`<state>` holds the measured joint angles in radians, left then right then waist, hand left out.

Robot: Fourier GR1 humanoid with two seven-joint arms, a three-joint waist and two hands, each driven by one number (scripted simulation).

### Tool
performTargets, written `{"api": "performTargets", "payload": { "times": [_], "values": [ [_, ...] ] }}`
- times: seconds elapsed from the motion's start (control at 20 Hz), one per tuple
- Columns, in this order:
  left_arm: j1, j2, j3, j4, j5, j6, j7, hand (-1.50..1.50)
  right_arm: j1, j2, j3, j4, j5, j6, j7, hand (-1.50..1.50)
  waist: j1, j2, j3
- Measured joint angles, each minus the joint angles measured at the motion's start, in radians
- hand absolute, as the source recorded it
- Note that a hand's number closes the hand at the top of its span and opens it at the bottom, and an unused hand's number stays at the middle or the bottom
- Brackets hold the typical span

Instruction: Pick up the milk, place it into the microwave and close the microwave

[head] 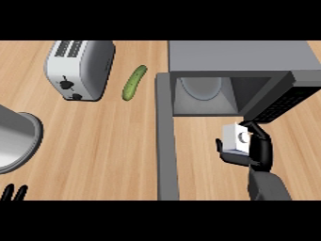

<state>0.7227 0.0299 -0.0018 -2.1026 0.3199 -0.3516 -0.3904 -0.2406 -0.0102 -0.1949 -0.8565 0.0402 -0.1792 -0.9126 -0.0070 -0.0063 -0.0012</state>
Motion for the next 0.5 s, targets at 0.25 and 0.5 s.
{"api": "performTargets", "payload": {
  "times": [0.25, 0.5],
  "values": [
    [0.029, -0.013, -0.025, -0.016, -0.014, -0.016, -0.007, -1.50, 0.179, -0.012, 0.088, -0.271, 0.011, 0.003, 0.132, 1.50, -0.001, 0.000, 0.000],
    [0.043, -0.016, -0.026, -0.016, -0.017, -0.018, -0.025, -1.50, 0.308, -0.024, 0.154, -0.508, -0.006, 0.067, 0.244, 1.50, 0.003, 0.002, 0.000]
  ]
}}
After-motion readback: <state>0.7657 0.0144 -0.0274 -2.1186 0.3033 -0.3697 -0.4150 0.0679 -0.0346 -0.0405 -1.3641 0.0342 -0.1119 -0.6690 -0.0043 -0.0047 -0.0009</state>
